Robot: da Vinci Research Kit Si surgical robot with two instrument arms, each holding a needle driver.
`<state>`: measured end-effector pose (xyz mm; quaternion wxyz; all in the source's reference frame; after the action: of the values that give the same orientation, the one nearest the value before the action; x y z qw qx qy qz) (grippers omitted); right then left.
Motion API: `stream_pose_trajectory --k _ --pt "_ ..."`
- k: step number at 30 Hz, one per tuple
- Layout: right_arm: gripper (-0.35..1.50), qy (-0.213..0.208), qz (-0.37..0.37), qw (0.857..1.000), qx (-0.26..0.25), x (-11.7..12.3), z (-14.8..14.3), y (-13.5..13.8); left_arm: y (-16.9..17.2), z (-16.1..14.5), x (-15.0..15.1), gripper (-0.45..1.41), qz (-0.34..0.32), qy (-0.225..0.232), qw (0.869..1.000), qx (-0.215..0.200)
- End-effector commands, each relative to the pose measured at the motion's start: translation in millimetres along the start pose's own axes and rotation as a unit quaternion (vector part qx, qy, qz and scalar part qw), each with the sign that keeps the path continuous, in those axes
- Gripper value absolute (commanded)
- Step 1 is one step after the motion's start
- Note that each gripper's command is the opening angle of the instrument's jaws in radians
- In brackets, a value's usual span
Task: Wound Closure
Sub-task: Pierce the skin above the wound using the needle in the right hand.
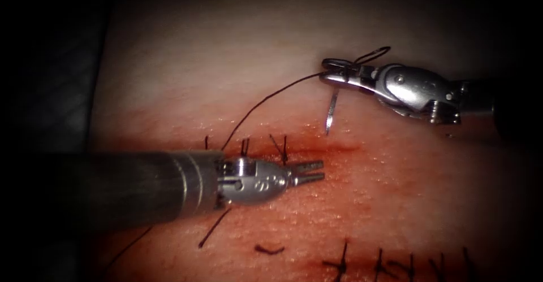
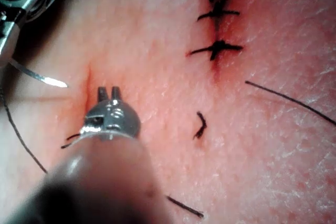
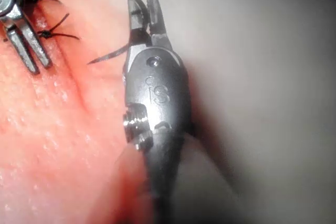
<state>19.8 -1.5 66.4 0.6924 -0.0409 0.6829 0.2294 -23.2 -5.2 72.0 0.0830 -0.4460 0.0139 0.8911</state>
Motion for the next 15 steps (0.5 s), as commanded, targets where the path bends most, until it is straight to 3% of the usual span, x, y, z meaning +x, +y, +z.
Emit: stream_pose_trajectory --k 1,7,13,15 --pt "-0.35 0.006 -0.006 1.000 0.006 -0.6 0.7 0.1 0.0 0.9 -0.3 -0.18 -0.002 -0.002 1.000 -0.001" --pt "-0.35 0.009 -0.057 0.998 0.007 -0.9 0.8 -0.7 0.2 1.4 -1.0 -0.20 -0.011 -0.013 1.000 -0.003" --pt "-0.35 0.017 -0.099 0.995 0.013 -0.8 0.9 -1.3 1.0 2.1 -1.4 -0.43 -0.017 -0.031 0.999 -0.013" --pt "-0.35 0.017 -0.108 0.994 0.012 -0.8 1.0 -1.3 1.4 2.3 -1.5 -0.43 -0.019 -0.039 0.999 -0.019"
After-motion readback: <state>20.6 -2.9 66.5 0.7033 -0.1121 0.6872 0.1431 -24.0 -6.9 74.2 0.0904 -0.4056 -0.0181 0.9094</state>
